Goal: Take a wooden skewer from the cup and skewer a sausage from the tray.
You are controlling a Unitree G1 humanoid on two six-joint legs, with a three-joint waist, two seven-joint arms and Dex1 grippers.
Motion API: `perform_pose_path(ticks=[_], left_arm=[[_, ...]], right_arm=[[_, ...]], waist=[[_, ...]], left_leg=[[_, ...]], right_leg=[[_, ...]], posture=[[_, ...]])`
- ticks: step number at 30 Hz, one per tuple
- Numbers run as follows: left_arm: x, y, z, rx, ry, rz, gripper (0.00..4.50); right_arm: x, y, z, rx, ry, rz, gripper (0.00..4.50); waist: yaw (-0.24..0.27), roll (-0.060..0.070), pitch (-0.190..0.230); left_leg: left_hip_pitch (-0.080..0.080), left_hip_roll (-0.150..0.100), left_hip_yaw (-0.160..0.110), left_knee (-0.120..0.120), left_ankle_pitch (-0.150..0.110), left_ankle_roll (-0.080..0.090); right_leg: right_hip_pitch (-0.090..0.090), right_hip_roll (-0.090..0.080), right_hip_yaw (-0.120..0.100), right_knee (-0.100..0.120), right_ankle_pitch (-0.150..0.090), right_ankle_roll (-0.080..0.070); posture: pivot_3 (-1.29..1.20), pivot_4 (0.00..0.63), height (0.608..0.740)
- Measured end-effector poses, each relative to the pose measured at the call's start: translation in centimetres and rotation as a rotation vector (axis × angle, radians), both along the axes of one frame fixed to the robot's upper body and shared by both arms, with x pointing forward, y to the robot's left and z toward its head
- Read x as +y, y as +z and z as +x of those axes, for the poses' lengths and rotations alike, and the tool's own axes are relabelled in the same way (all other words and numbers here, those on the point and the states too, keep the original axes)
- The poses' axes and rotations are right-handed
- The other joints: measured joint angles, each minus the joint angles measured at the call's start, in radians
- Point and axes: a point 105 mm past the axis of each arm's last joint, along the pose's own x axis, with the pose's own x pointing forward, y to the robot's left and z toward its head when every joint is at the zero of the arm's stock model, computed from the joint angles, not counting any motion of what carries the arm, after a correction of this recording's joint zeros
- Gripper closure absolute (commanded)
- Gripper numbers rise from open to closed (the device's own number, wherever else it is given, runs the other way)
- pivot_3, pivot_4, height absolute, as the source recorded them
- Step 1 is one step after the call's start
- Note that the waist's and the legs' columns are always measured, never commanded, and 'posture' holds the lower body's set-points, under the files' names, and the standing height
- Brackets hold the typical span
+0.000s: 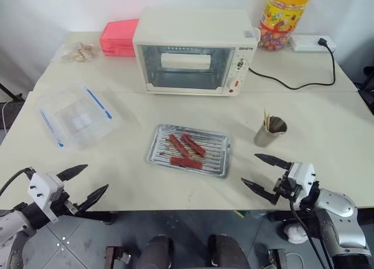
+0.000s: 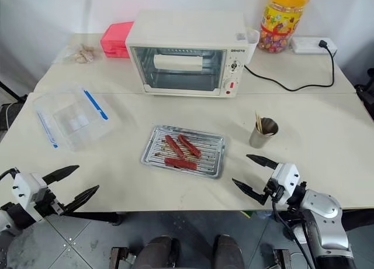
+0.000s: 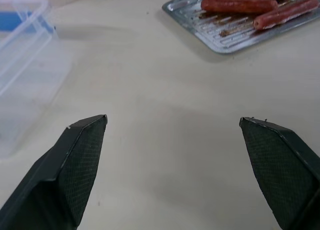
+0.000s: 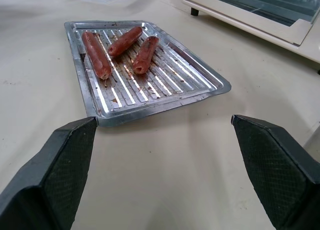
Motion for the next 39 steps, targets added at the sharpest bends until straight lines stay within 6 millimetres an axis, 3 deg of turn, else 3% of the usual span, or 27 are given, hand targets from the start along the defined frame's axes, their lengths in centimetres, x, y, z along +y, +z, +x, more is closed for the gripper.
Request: perform_pose_path(ticks=[7,13,17,21,28,34,39], left_arm=[[-2.1,0.8,1.0,-0.024,-0.101,-0.047,0.00],[-7.2,3.1,1.6,-0.068,-0.420,-0.101,0.00],[-8.9,3.2,1.9,-0.057,-0.513,-0.111,0.00],[-9.0,3.0,1.9,-0.047,-0.539,-0.113,0.00],[-7.7,3.6,2.0,-0.052,-0.461,-0.172,0.00],[-7.6,3.3,1.7,-0.031,-0.457,-0.172,0.00],[-9.6,3.1,2.1,-0.040,-0.526,-0.201,0.00]], right_arm=[[-0.4,0.5,-0.3,0.007,-0.036,0.013,0.05],[-4.9,0.9,-2.6,0.060,-0.171,-0.038,0.05],[-6.1,0.8,-2.8,0.069,-0.212,-0.045,0.05],[-5.5,1.4,-2.3,0.060,-0.175,-0.030,0.05],[-4.5,4.1,-1.2,0.010,-0.131,0.004,0.05],[-6.6,8.4,-1.8,0.043,-0.105,-0.119,0.05],[-7.1,11.2,-1.1,0.034,-0.095,-0.255,0.05]], waist=[[0.002,0.000,0.000],[0.021,0.001,0.000],[0.011,0.001,0.000],[-0.001,0.001,0.001],[0.004,0.002,0.001],[0.021,0.002,0.001],[0.024,0.002,0.001]], left_leg=[[0.000,0.000,0.000,0.001,0.000,0.000],[0.000,-0.001,-0.001,0.002,0.000,0.000],[0.001,0.000,0.002,0.002,0.000,0.000],[0.001,0.000,0.002,0.001,0.000,0.000],[-0.001,-0.001,-0.001,0.002,0.000,0.001],[-0.001,-0.002,0.000,0.005,0.000,0.003],[-0.001,-0.001,-0.001,0.005,0.000,0.003]], right_leg=[[0.000,0.000,0.001,0.000,0.000,0.000],[0.002,0.001,0.001,0.000,0.000,0.000],[0.001,0.002,0.000,0.001,0.000,0.000],[0.001,0.002,0.000,0.001,0.000,0.000],[0.001,0.001,0.001,0.001,0.000,0.000],[0.002,0.001,0.001,-0.002,0.000,0.001],[0.003,0.000,0.001,-0.002,0.000,0.001]], posture=[[0.00,0.150,0.740],[0.00,0.150,0.740],[0.00,0.150,0.740],[0.00,0.150,0.740],[0.00,0.150,0.740],[0.00,0.150,0.740],[0.00,0.150,0.740]])
